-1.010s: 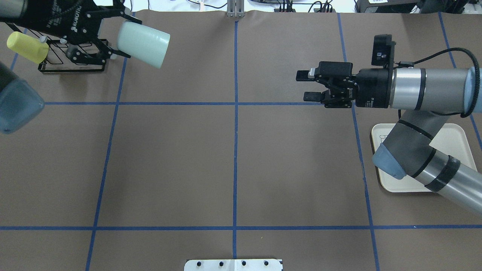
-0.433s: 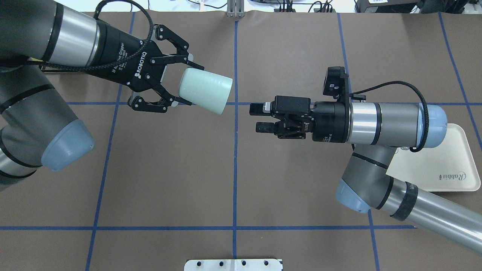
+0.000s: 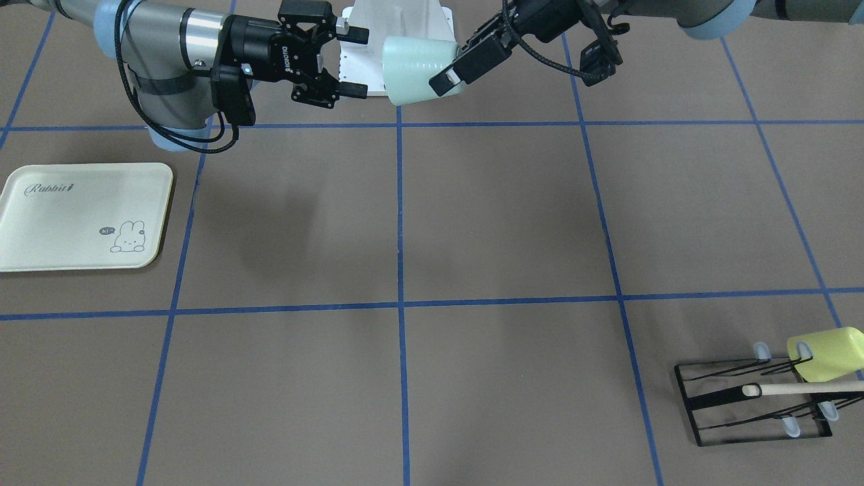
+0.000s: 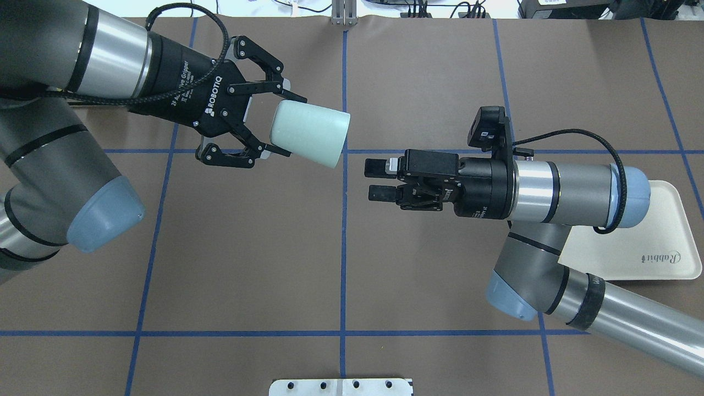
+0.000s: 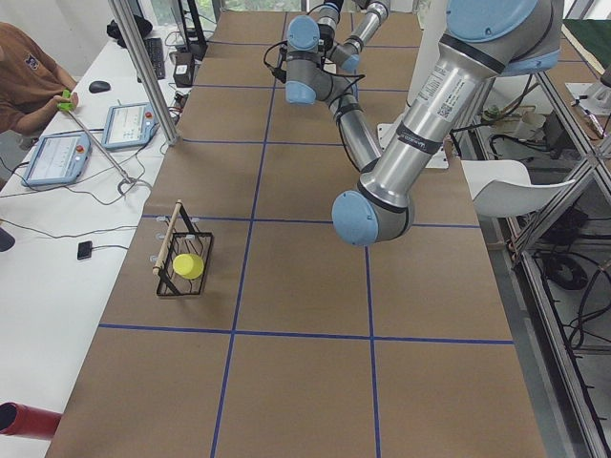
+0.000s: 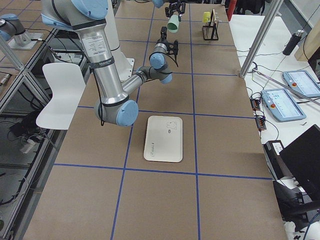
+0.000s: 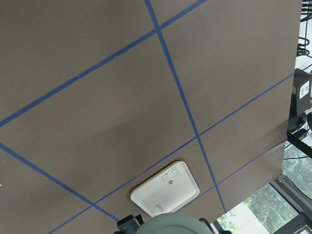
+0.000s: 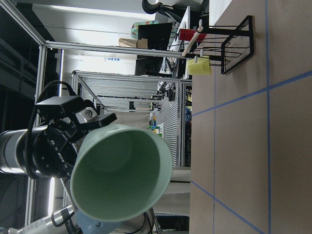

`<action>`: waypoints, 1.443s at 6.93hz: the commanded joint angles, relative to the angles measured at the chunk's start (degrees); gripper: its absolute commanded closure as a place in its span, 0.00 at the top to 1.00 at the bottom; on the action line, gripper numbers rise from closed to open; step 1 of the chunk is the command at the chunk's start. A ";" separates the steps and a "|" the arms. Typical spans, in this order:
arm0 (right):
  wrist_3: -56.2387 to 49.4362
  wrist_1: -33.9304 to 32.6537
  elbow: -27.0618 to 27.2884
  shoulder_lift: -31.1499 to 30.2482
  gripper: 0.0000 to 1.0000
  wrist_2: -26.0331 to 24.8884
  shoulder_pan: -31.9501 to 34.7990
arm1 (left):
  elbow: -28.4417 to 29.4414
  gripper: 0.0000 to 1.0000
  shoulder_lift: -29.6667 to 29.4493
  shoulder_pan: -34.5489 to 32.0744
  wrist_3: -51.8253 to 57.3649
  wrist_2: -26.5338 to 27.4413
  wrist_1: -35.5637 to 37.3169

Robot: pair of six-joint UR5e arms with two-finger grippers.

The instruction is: Left arm grabs green cup and hands to right arm on tray

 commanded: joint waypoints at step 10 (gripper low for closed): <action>0.00 0.31 -0.09 0.20 0.90 -2.84 -1.01 | 0.18 0.29 -0.56 3.97 -9.41 0.38 -5.52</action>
